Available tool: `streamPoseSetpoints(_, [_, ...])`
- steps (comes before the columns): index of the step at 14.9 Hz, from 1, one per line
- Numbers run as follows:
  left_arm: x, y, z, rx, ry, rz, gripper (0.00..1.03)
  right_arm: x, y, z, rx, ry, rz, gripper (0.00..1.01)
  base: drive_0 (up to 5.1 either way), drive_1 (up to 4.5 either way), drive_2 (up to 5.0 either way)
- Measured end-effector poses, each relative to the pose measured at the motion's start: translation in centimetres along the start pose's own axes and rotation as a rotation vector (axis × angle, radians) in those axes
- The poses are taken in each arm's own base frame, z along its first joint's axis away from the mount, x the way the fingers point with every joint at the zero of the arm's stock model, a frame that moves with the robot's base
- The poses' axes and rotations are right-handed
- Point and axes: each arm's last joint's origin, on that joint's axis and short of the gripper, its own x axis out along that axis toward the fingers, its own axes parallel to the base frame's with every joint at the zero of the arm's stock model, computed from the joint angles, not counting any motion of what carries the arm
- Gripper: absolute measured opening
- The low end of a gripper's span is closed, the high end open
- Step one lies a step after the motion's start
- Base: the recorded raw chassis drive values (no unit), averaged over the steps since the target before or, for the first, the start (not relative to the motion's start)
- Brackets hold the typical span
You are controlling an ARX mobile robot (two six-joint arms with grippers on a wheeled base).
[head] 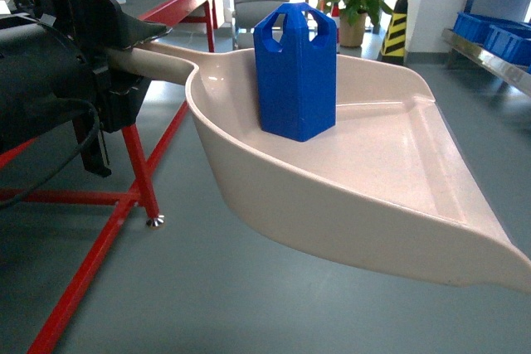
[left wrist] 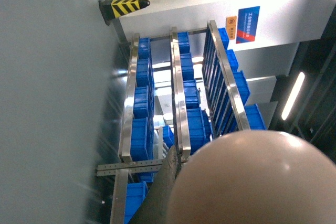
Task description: Place part in tray to right shelf
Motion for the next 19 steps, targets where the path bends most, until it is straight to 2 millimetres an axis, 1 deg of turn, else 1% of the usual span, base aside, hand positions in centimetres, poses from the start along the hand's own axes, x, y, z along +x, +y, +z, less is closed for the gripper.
streamPoseSetpoints(16, [-0.01, 0.02, 0.06, 0.000, -0.002, 0.002, 0.13, 0.01, 0.01, -0.03, 0.000, 0.002, 0.001, 0.98, 0.0, 4.09, -4.0])
streamPoseSetpoints(19, [0.00, 0.00, 0.05, 0.000, -0.001, 0.000, 0.13, 0.01, 0.01, -0.01, 0.000, 0.000, 0.000, 0.98, -2.1, 2.18, -6.3])
